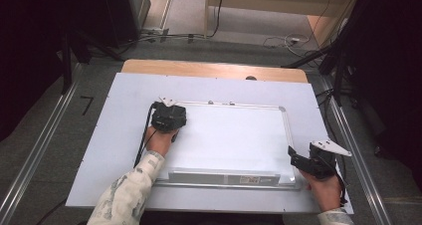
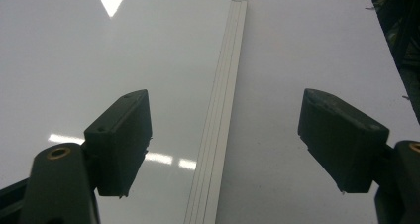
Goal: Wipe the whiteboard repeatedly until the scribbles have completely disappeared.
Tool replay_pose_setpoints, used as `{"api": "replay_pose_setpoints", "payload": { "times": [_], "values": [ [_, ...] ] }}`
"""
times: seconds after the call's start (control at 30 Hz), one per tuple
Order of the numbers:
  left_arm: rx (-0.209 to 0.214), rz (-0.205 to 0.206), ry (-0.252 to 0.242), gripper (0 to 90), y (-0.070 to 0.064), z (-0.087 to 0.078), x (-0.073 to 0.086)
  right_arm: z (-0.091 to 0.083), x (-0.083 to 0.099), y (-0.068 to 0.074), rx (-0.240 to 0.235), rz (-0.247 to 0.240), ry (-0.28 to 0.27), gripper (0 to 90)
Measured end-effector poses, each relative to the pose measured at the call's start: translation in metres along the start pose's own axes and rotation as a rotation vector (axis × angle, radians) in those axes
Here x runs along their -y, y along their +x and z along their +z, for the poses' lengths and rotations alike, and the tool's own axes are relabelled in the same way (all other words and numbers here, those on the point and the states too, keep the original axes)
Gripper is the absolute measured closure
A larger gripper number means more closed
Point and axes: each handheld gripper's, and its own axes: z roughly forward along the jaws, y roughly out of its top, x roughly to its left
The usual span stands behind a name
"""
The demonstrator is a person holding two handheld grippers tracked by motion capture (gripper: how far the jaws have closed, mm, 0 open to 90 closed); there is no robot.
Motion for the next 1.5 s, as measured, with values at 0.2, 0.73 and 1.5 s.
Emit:
{"api": "replay_pose_setpoints", "payload": {
  "times": [0.2, 0.73, 1.5],
  "values": [
    [0.004, 0.027, 0.002, 40.8, -0.010, -0.005, 0.004, 0.000, 0.000, 0.000, 0.000, 0.002, 0.000, 19.6],
    [0.106, 0.094, 0.007, 40.8, -0.030, -0.038, 0.036, 0.000, 0.000, 0.001, 0.004, -0.001, 0.002, 19.6],
    [0.023, 0.008, -0.013, 40.3, -0.004, -0.027, 0.027, -0.001, 0.000, 0.001, 0.002, -0.003, 0.001, 19.6]
  ]
}}
